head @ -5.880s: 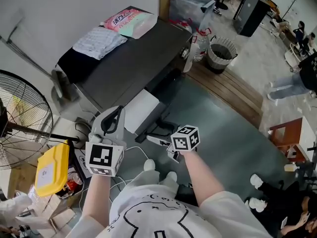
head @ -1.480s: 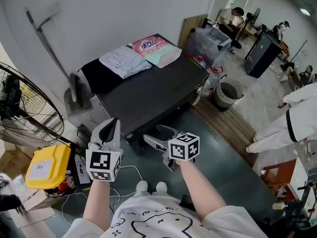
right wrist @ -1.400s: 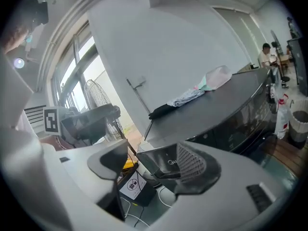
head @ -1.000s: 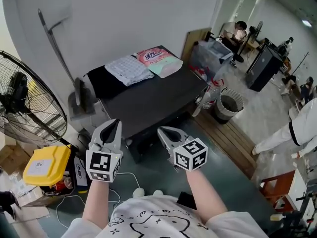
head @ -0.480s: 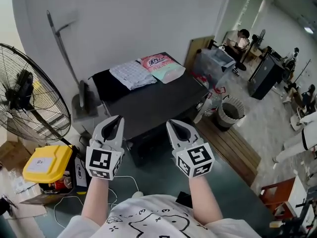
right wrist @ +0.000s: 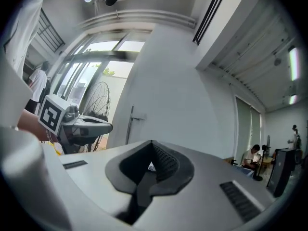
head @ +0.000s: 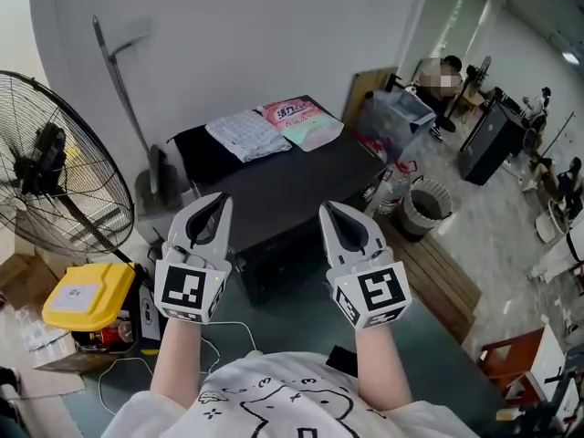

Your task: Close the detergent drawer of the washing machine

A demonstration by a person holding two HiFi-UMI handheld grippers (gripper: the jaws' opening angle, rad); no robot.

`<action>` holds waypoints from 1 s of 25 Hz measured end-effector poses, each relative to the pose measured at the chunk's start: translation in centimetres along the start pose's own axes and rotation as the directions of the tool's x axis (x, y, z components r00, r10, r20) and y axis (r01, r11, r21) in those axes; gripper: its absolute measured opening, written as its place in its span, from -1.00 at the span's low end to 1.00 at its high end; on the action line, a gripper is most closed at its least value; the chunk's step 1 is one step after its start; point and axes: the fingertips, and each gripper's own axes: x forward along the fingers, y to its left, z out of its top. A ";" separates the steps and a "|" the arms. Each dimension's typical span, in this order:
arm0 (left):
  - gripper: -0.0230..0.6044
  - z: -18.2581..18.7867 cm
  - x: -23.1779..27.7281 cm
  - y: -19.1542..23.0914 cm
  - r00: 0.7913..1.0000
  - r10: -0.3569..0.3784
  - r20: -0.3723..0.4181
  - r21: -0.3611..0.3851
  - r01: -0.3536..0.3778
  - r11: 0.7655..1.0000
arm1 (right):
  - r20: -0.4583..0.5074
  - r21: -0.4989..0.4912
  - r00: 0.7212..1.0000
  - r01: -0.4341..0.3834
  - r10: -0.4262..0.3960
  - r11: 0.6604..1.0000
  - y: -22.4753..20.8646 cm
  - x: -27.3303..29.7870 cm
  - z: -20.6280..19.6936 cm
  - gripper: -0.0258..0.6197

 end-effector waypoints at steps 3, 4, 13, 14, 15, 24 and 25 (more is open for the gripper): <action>-0.88 1.5 -0.1 0.2 0.999 0.004 0.043 0.000 -0.004 1.000 | 0.043 0.006 0.999 0.009 -0.010 1.000 -0.4 -0.4 1.3 -0.92; -0.88 1.7 0.0 0.3 0.999 0.008 0.045 0.001 -0.008 1.000 | 0.050 0.008 0.999 0.016 -0.016 1.000 -0.6 -0.6 1.6 -0.92; -0.88 1.6 0.2 1.0 0.999 0.032 0.043 -0.044 -0.030 0.999 | 0.041 -0.045 0.997 0.060 -0.058 0.997 -1.4 -1.1 2.0 -0.92; -0.88 1.6 0.2 1.0 0.998 0.033 0.045 -0.048 -0.031 0.998 | 0.042 -0.048 0.997 0.062 -0.060 0.997 -1.5 -1.2 2.1 -0.92; -0.88 1.7 0.2 1.0 0.998 0.033 0.047 -0.049 -0.031 0.998 | 0.043 -0.052 0.997 0.064 -0.062 0.997 -1.5 -1.3 2.1 -0.92; -0.88 1.5 -0.2 0.8 0.999 0.021 0.036 -0.044 -0.019 0.999 | 0.044 -0.054 0.997 0.066 -0.064 0.996 -1.1 -1.7 2.2 -0.92; -0.88 1.5 -0.2 0.8 0.999 0.020 0.032 -0.044 -0.019 0.999 | 0.043 -0.055 0.997 0.066 -0.064 0.996 -1.1 -1.8 2.2 -0.92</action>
